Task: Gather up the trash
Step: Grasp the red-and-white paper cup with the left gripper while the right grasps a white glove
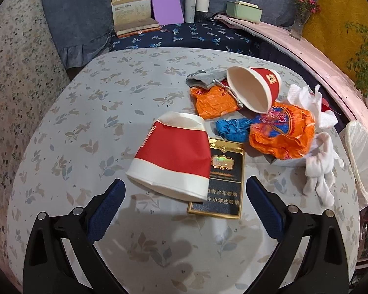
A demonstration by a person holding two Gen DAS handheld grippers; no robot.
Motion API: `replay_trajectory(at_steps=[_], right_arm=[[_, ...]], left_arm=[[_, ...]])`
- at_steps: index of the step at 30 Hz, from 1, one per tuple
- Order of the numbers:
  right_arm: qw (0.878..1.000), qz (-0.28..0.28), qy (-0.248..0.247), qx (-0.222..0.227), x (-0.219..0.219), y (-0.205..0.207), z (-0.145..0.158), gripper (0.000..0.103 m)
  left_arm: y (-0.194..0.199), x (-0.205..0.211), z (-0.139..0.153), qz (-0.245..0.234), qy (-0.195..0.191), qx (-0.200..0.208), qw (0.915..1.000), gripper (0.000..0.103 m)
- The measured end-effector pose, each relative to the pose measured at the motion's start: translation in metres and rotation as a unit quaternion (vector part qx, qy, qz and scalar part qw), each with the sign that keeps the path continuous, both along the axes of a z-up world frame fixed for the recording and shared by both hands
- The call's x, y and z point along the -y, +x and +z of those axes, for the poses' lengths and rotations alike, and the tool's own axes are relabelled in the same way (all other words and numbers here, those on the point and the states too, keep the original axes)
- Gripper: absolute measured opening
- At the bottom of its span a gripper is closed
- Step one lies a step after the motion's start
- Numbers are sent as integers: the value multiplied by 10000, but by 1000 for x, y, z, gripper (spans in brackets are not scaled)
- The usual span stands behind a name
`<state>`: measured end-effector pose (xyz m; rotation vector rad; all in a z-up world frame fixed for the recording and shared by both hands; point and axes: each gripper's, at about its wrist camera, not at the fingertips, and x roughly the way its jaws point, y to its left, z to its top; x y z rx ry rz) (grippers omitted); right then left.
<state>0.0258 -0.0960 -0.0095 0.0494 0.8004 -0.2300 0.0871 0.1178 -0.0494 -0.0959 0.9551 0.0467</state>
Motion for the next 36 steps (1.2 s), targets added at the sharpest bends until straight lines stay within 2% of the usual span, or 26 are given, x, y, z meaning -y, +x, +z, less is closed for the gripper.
replay_trajectory(at_steps=[3, 5, 6, 8, 9, 11, 14, 19, 25, 30, 32, 36], right_arm=[[10000, 62, 6, -40, -9, 11, -6, 96], [9999, 100, -6, -72, -15, 19, -10, 96], [9999, 123, -6, -82, -18, 22, -11, 96], [9998, 159, -10, -107, -22, 30, -14, 96], [9998, 170, -10, -116, -25, 33, -16, 96], [9997, 200, -7, -108, -29, 42, -19, 96], [9997, 200, -32, -95, -35, 54, -22, 93], [9997, 130, 88, -193, -36, 72, -30, 79], [9984, 94, 372, -417, -32, 84, -49, 48], [9969, 120, 593, -504, -26, 83, -58, 15], [9967, 137, 636, -477, -24, 80, -56, 10], [9971, 135, 683, -298, -18, 68, -42, 8]], left_arm=[[8, -6, -4, -30, -117, -82, 9999, 82], [12, -7, -6, -71, -125, -102, 9998, 71], [14, -7, -7, -99, -139, -119, 9998, 69], [17, -9, -8, -168, -232, -184, 9994, 54], [19, -10, -9, -188, -276, -220, 9992, 51], [20, -12, -12, -231, -358, -277, 9987, 33], [21, -14, -16, -325, -430, -367, 9979, 13], [19, -17, -14, -369, -487, -298, 9977, 10], [15, -19, -1, -476, -489, -89, 9976, 9], [12, -16, 12, -543, -504, 63, 9972, 9], [10, -13, 18, -572, -516, 127, 9969, 9], [6, -7, 30, -671, -580, 240, 9958, 9]])
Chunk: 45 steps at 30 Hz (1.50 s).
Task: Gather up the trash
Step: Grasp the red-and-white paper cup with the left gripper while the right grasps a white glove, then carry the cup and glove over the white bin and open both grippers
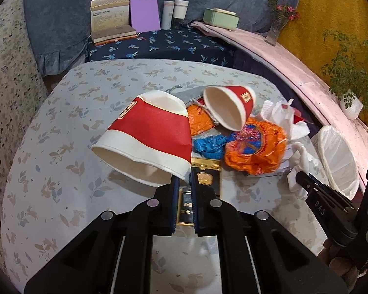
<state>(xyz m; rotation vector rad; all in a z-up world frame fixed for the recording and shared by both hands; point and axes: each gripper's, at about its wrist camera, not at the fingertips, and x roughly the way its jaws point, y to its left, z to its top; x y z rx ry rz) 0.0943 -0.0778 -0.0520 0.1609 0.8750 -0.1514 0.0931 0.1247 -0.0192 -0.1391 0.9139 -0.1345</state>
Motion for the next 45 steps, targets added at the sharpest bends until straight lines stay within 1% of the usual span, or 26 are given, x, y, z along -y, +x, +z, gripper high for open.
replay_trajectory(at_steps=[4, 10, 12, 16, 21, 25, 28, 35, 38, 43, 44, 45], right_arm=[[9998, -21, 74, 198, 8, -11, 22, 8], [9984, -133, 74, 547, 26, -31, 57, 8], [9978, -175, 104, 625, 34, -36, 66, 8], [9963, -298, 10, 812, 52, -47, 82, 8], [9935, -565, 55, 985, 92, -61, 98, 8], [9910, -839, -62, 1041, 126, -70, 103, 8], [9893, -1015, -142, 1042, 151, -72, 103, 8], [9872, -1302, 138, 907, 208, -68, 92, 8], [9864, -1402, 204, 831, 227, -63, 85, 8], [9855, -1517, 243, 722, 251, -52, 75, 9], [9852, -1535, 253, 715, 253, -50, 75, 11], [9847, -1568, 251, 716, 255, -48, 74, 13]], left_arm=[[-5, 9, 13, -109, -52, 136, 9998, 9], [-16, 35, 35, -423, -94, 381, 9983, 9], [-19, 47, 41, -547, -91, 449, 9975, 9], [-22, 73, 51, -825, -95, 562, 9950, 9], [-28, 119, 61, -1317, -143, 662, 9890, 9], [-30, 163, 65, -1807, -154, 704, 9809, 9], [-30, 201, 63, -2244, -199, 689, 9719, 9], [-19, 275, 52, -3135, -426, 526, 9472, 9], [-17, 298, 46, -3357, -471, 504, 9394, 9], [0, 326, 33, -3634, -615, 263, 9292, 9], [4, 332, 30, -3707, -653, 220, 9262, 10], [6, 336, 29, -3722, -649, 205, 9257, 10]])
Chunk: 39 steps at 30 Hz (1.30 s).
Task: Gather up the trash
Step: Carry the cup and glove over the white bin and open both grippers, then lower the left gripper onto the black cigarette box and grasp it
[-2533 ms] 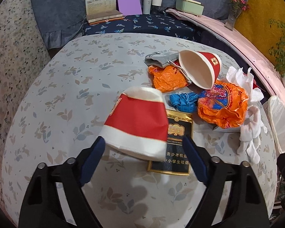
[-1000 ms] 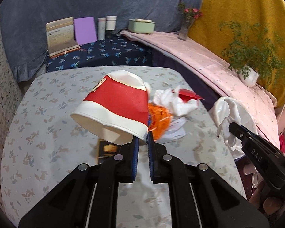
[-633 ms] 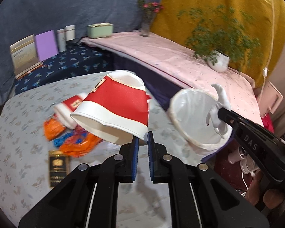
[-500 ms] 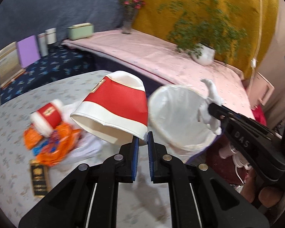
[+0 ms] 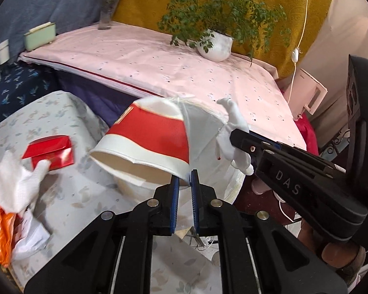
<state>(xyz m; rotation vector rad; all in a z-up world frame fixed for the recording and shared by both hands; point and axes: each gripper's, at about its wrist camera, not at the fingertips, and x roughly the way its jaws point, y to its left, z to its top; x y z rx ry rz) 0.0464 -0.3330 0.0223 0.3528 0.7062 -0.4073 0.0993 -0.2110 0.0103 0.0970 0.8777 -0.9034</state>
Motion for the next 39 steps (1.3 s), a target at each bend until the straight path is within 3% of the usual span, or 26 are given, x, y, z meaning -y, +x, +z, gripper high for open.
replay_trajectory(at_steps=[1, 3, 5, 7, 18, 21, 25, 39], right_arm=[[10000, -37, -9, 6, 2, 1, -1, 13], [10000, -67, 28, 25, 4, 3, -1, 23], [9999, -113, 21, 60, 6, 4, 0, 33], [9998, -151, -36, 97, 5, 4, 4, 39], [9990, -90, -253, 368, -19, -4, 33, 54], [9984, -14, -371, 436, -34, -8, 41, 58], [9974, 200, -500, 485, -62, -11, 49, 62], [9934, 941, -448, 488, -152, -10, 50, 67]], left_arm=[[3, 3, -2, -12, -3, 12, 10000, 11], [6, 5, -5, 42, 51, 73, 10000, 24], [11, 4, -6, 181, 67, 95, 9998, 53], [15, 0, -4, 314, -12, 106, 9994, 59], [25, -41, 10, 921, -104, 159, 9956, 59], [23, -58, 17, 1162, -98, 247, 9929, 68], [19, -87, 24, 1528, -20, 362, 9876, 80], [7, -214, 12, 2819, 418, 314, 9580, 88]])
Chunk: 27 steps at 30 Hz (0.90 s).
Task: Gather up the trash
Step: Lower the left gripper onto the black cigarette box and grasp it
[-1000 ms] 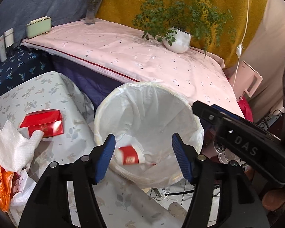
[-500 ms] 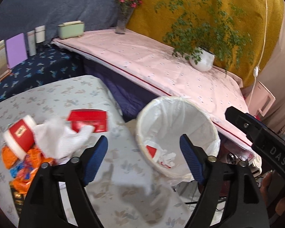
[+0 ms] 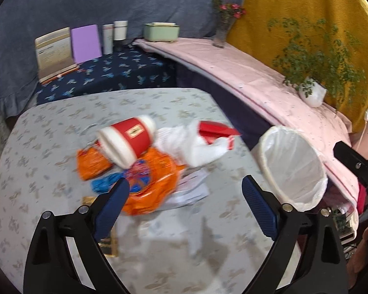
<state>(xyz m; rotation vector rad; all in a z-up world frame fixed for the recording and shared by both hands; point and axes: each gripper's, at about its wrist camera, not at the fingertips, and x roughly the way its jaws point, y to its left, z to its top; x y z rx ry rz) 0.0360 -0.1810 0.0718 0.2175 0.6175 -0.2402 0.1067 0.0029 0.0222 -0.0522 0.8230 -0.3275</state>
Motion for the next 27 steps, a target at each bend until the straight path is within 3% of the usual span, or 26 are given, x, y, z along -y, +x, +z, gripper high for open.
replay_trajectory(at_steps=[13, 24, 27], right_arm=[[9974, 573, 111, -425, -71, 11, -36, 68], [9932, 841, 162, -785, -108, 28, -68, 68], [9922, 883, 158, -864, -114, 34, -75, 68]], left_arm=[[-9, -80, -63, 702, 393, -699, 9943, 89], [-2, -95, -101, 774, 440, -1139, 9895, 89], [3, -97, -106, 757, 383, -1222, 9889, 84]])
